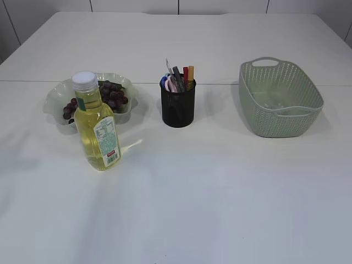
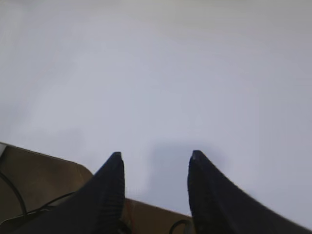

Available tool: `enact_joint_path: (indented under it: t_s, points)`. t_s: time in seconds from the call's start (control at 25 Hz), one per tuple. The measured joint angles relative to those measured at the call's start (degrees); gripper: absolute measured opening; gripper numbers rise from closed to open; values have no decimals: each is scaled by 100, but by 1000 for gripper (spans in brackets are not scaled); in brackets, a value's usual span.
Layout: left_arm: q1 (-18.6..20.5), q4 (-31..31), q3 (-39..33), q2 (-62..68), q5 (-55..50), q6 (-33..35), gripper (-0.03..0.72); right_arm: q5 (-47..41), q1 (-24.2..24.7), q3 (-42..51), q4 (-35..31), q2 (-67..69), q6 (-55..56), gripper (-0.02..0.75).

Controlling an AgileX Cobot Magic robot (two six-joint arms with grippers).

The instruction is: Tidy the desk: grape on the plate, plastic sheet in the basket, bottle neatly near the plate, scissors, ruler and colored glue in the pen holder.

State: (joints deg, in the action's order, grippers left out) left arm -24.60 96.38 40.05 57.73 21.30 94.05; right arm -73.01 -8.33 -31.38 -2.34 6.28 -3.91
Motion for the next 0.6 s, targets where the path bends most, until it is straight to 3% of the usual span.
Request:
enact_joint_path:
  t_s: [0.2,0.6]
  points:
    - [0,73,-137,-60,42,-5,205,621,0,180,234,0,-9,349]
    - [0,649,-306,-71,68,-14,205,688,0,271,305,0,-22,349]
